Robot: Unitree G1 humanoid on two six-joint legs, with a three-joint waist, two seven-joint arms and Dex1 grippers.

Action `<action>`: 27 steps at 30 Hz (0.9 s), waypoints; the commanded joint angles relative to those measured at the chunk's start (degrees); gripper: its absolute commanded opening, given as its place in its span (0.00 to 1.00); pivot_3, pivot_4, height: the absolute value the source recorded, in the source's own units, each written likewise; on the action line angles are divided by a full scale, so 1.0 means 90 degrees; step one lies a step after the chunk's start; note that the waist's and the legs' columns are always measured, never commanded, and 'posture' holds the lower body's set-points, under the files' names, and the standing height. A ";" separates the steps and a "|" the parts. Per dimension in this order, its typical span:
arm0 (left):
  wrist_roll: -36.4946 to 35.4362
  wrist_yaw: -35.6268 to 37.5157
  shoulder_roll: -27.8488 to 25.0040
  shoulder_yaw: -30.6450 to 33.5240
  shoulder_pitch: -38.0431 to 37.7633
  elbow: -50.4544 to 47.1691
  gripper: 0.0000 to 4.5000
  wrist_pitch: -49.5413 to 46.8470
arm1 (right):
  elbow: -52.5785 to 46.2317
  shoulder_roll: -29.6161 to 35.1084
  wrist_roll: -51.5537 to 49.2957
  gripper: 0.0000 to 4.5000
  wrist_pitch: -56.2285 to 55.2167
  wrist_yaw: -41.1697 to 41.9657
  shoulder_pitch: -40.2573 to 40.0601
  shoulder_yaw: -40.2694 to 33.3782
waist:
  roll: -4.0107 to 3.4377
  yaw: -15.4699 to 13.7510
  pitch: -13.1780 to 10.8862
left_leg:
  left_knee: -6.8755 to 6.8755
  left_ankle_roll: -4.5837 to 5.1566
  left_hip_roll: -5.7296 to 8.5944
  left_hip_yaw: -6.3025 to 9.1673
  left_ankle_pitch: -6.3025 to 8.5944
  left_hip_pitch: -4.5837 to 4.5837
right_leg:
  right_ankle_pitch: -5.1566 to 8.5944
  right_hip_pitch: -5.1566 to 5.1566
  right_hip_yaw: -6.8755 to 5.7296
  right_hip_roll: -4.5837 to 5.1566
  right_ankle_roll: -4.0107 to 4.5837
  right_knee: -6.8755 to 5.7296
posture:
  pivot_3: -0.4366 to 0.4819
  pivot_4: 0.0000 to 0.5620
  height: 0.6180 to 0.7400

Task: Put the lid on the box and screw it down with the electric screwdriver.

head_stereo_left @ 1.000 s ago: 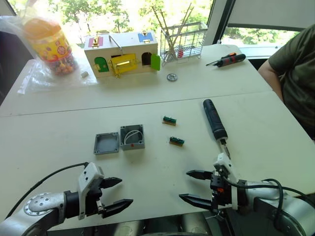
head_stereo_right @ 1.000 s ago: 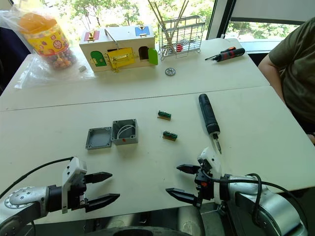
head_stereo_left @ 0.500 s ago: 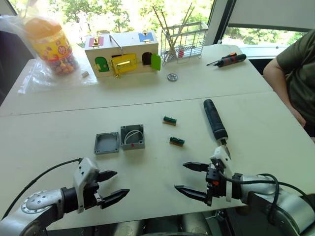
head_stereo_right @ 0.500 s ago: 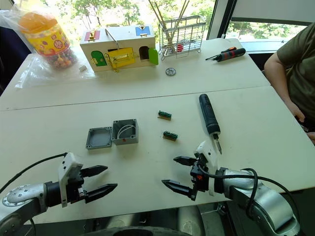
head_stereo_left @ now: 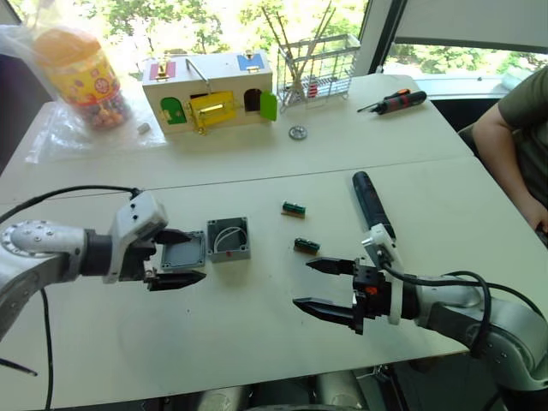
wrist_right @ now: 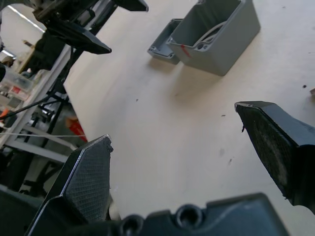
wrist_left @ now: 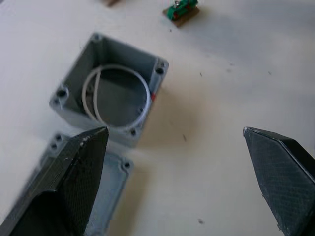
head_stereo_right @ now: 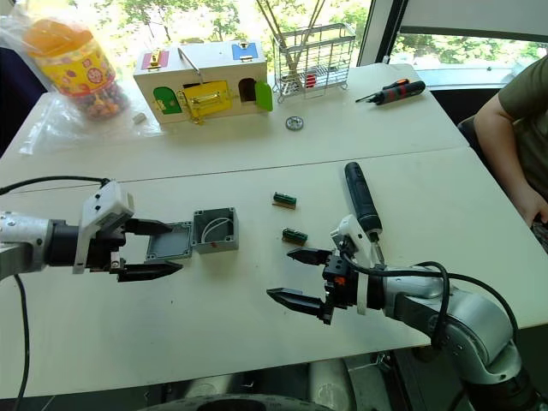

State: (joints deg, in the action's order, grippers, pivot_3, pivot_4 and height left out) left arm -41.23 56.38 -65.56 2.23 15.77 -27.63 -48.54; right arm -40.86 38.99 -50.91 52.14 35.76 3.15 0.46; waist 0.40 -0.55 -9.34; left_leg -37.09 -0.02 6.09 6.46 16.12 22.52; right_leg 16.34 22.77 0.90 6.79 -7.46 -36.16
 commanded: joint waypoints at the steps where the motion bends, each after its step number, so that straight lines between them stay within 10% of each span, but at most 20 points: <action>1: 0.1365 0.0595 0.0159 -0.1457 0.0949 0.0453 0.99 0.0792 | -0.0249 -0.0179 0.0232 1.00 -0.0055 -0.0347 0.0186 0.0334 | -0.0001 -0.0005 -0.0001 | 0.0003 -0.0004 -0.0001 -0.0001 -0.0003 0.0000 | 0.0000 0.0001 0.0002 0.0000 0.0000 -0.0001 | 0.48 0.27 1.00; 11: 0.3169 0.1619 0.1055 -0.3090 0.2099 0.2002 0.99 0.2021 | -0.0708 -0.0449 0.0518 1.00 0.0042 -0.1047 0.0423 0.0702 | 0.0004 -0.0015 -0.0004 | -0.0002 -0.0004 -0.0003 0.0003 -0.0005 0.0002 | -0.0001 0.0005 -0.0001 -0.0009 -0.0001 -0.0014 | 0.48 0.27 1.00; 14: 0.3437 0.1666 0.1456 -0.3196 0.2223 0.2424 0.81 0.2328 | -0.0859 -0.0427 0.0534 1.00 0.0066 -0.1162 0.0329 0.0691 | 0.0004 -0.0007 -0.0004 | -0.0007 -0.0003 -0.0001 0.0003 -0.0006 0.0002 | -0.0001 0.0005 -0.0001 -0.0010 -0.0001 -0.0017 | 0.48 0.27 1.00; 21: 0.3790 0.1949 0.1914 -0.3178 0.2314 0.2782 0.02 0.2754 | -0.0984 -0.0322 0.0611 1.00 0.0043 -0.1260 0.0127 0.0592 | 0.0006 -0.0007 -0.0004 | -0.0010 -0.0002 -0.0001 0.0004 -0.0007 0.0002 | -0.0001 0.0009 -0.0003 -0.0013 -0.0003 -0.0030 | 0.48 0.27 1.00; 27: 0.4117 0.2252 0.2117 -0.3150 0.2438 0.3458 0.01 0.3918 | -0.1138 -0.0013 0.0465 1.00 0.0157 -0.1166 -0.0004 0.0429 | 0.0004 -0.0032 -0.0001 | -0.0018 -0.0002 0.0001 0.0007 -0.0008 0.0000 | -0.0001 0.0004 -0.0006 -0.0011 -0.0004 -0.0037 | 0.48 0.27 1.00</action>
State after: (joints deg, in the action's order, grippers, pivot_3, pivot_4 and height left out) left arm -5.04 75.31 -46.73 -26.72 36.61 1.70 -16.80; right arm -47.86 37.69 -45.33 53.42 24.59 3.69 6.09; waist 0.44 -0.84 -9.35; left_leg -37.29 -0.06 6.10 6.57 16.04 22.51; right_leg 16.33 22.77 0.81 6.68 -7.50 -36.49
